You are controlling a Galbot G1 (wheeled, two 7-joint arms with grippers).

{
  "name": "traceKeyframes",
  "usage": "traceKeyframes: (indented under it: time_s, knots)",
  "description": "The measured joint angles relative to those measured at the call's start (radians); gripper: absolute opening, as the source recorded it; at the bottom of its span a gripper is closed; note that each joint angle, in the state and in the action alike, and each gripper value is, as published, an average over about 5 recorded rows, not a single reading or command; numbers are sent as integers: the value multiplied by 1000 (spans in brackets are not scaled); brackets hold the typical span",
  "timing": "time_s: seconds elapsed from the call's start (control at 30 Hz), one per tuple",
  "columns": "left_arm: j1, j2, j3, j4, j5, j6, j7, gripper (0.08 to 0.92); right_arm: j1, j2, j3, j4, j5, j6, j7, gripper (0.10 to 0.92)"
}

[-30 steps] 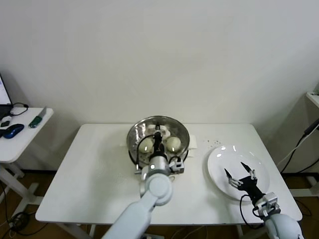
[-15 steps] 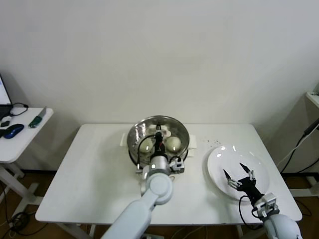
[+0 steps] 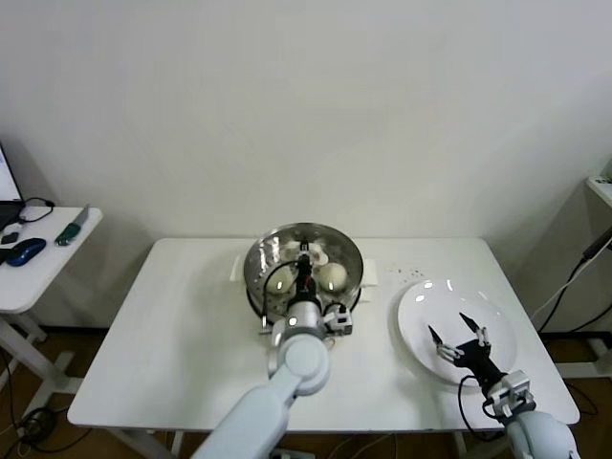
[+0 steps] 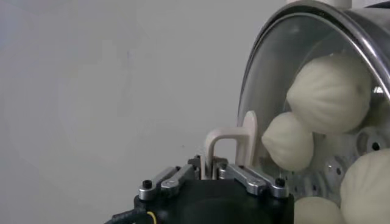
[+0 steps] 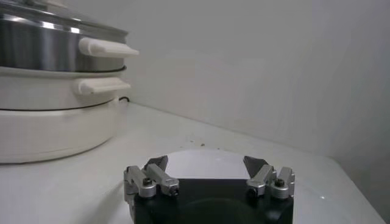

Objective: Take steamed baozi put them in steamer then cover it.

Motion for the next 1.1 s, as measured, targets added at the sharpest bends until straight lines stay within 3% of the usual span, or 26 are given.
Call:
traceKeyframes:
  time_s: [0.67, 0.87, 1.1]
  knots:
    - [115, 117, -39, -249, -78, 0, 33, 779, 9, -2, 12, 18, -2, -57, 15, 823]
    - [185, 181, -95, -356, -188, 0, -25, 822, 3, 0, 20, 36, 15, -64, 19, 823]
    - [298, 236, -248, -446, -441, 0, -167, 823, 7, 3, 21, 53, 18, -66, 20, 823]
